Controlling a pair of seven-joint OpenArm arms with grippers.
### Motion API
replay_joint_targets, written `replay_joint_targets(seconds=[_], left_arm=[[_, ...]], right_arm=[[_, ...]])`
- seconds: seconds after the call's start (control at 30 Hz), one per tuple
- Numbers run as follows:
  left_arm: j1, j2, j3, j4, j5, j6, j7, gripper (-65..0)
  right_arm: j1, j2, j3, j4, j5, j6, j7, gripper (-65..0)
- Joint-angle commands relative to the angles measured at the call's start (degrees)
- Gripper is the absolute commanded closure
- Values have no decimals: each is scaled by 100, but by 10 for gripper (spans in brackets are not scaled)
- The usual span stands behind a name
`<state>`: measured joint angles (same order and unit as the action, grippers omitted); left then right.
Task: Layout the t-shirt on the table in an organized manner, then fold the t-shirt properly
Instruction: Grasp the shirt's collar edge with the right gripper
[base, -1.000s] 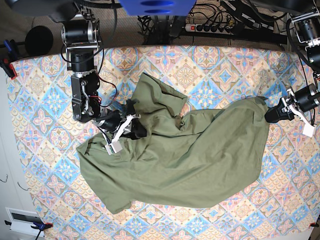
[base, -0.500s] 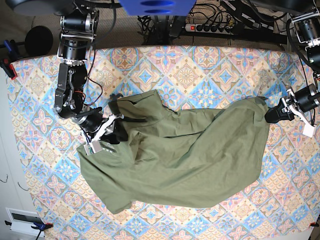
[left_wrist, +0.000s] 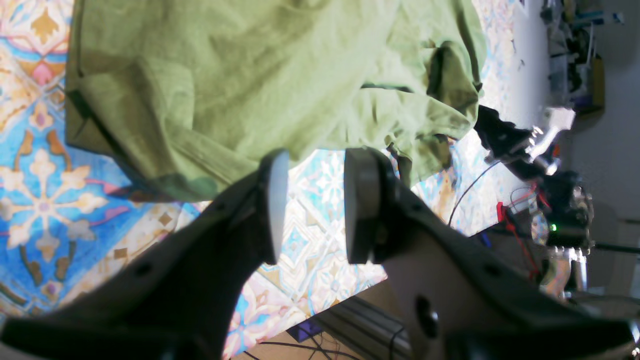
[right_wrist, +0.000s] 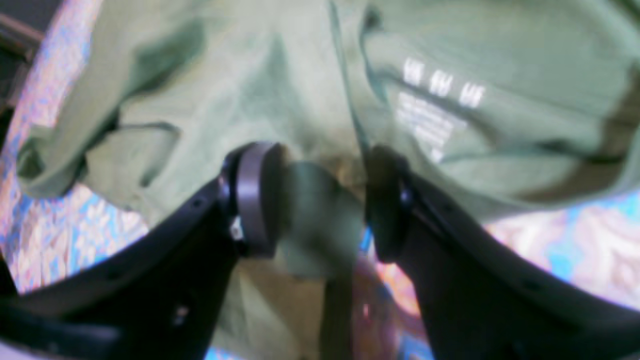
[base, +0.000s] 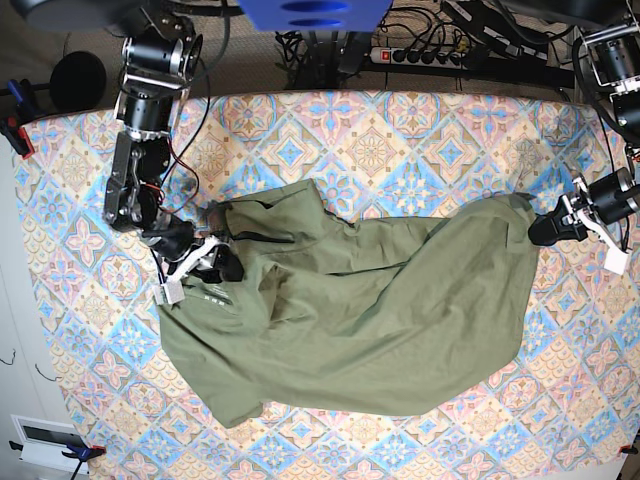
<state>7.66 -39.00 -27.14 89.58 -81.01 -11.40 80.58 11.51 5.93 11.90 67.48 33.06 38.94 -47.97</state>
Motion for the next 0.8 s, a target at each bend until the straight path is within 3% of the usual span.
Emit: replay_joint_targets(seconds=[0.0, 0.3, 0.67, 0.77], left_arm=[[-67, -139, -51, 66, -132, -16, -58, -187], [-67, -139, -51, 66, -132, -16, -58, -186], [-58, -139, -60, 66, -132, -16, -58, -186], [-58, -139, -60, 66, -132, -16, -58, -186]], right_arm=[[164, 53, 10, 25, 145, 67, 150, -274], [164, 53, -8, -63, 153, 75, 115, -275], [128, 53, -649, -10, 162, 106, -25, -268], [120, 53, -632, -1, 162, 106, -43, -177]])
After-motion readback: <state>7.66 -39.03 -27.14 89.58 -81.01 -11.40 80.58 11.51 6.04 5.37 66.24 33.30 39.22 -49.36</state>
